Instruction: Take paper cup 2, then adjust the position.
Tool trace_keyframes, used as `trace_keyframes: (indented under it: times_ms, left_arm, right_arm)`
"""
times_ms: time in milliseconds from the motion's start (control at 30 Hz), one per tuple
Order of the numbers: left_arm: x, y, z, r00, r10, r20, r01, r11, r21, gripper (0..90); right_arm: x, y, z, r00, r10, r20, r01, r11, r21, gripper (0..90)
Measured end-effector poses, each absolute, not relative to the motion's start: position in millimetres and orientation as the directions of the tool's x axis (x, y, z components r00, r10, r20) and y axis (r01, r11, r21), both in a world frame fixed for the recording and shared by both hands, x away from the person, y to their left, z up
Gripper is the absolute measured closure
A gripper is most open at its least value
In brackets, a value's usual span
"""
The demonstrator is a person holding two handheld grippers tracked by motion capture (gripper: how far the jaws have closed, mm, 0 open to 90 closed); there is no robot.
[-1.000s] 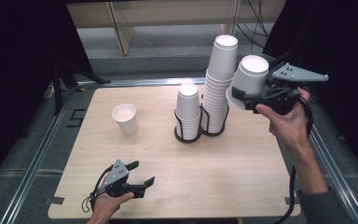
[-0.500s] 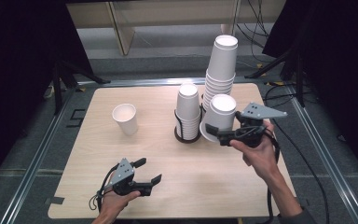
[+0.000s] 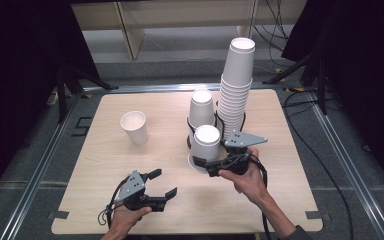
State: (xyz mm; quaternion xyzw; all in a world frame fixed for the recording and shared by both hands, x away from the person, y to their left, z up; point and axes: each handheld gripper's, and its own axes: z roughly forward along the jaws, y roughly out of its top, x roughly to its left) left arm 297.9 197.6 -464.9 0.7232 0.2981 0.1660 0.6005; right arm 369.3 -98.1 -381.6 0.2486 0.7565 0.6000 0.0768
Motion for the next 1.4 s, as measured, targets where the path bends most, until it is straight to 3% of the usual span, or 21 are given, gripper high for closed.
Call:
trace_keyframes:
  times_ms: [467,1133,1200,1400]
  left_arm:
    - [296,196,-465,0.788,0.607,-0.099,0.223,-0.132,0.966,14.5]
    - [295,193,-466,0.807,0.582,-0.105,0.214,-0.121,0.969,14.5]
    - [294,193,-466,0.807,0.581,-0.103,0.216,-0.128,0.968,14.4]
    - [293,194,-465,0.812,0.575,-0.102,0.210,-0.123,0.970,13.6]
  right_arm:
    - [363,-72,-417,-0.892,0.415,0.179,0.285,0.210,0.935,17.7]
    - [354,-60,-422,-0.915,0.363,0.176,0.272,0.236,0.933,17.6]
    - [353,-57,-423,-0.920,0.333,0.209,0.293,0.225,0.929,17.6]
    - [349,-55,-422,-0.928,0.336,0.164,0.254,0.246,0.935,17.6]
